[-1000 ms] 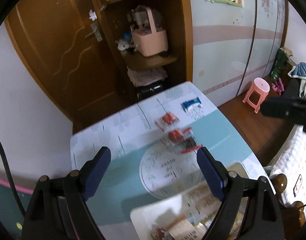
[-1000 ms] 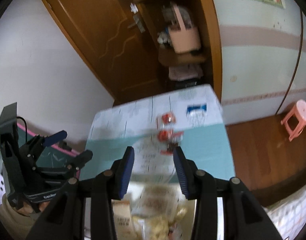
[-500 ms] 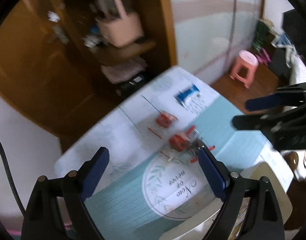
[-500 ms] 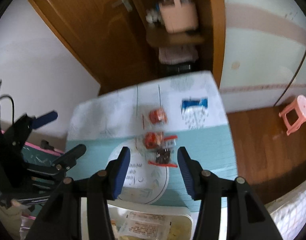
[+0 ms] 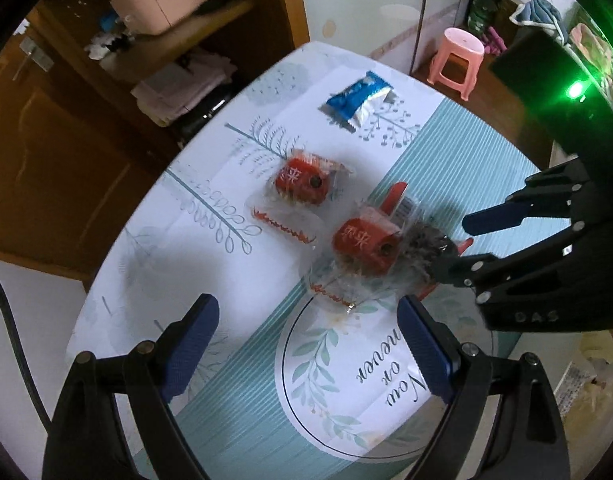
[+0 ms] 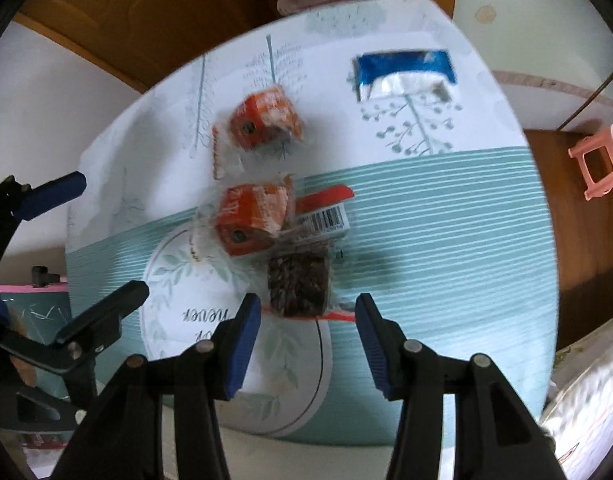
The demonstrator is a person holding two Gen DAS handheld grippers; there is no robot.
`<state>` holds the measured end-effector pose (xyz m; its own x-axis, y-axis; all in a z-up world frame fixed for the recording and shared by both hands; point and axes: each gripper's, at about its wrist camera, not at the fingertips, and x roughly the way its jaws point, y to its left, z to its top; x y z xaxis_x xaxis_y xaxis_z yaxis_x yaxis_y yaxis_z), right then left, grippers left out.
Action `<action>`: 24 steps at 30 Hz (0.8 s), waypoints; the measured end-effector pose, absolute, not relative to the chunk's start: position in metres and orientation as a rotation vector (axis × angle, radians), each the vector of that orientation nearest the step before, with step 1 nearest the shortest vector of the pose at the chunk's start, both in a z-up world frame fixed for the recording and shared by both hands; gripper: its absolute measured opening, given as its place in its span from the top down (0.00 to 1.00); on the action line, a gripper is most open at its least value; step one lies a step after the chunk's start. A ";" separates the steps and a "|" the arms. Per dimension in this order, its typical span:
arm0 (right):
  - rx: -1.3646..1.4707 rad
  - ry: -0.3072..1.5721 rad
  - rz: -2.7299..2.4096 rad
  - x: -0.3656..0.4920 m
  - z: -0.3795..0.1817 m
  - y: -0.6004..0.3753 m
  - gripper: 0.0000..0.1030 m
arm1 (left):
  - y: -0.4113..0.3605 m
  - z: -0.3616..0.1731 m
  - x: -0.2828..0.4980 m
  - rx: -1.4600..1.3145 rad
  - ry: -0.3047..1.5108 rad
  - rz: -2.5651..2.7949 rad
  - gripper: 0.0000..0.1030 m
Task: Organize snacks
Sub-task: 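Grasp a red-wrapped snack with the left tool while the right tool grasps a dark barcoded packet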
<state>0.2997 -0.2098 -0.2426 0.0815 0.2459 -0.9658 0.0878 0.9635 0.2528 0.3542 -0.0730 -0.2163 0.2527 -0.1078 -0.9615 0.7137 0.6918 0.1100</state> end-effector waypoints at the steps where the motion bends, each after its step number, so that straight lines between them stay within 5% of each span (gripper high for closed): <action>1: 0.270 1.503 0.121 0.301 -0.247 -0.208 0.52 | -0.073 -0.218 0.356 0.613 1.198 -0.612 0.13; 8: 0.260 1.529 0.148 0.301 -0.263 -0.197 0.51 | -0.083 -0.227 0.360 0.634 1.209 -0.652 0.13; 10: 0.258 1.515 0.172 0.298 -0.261 -0.196 0.63 | -0.087 -0.229 0.359 0.640 1.213 -0.665 0.13; 16: 0.326 1.524 0.174 0.283 -0.255 -0.216 0.73 | -0.103 -0.238 0.356 0.652 1.222 -0.708 0.13; 24: 0.409 1.523 0.131 0.261 -0.257 -0.251 0.73 | -0.132 -0.260 0.353 0.709 1.232 -0.733 0.21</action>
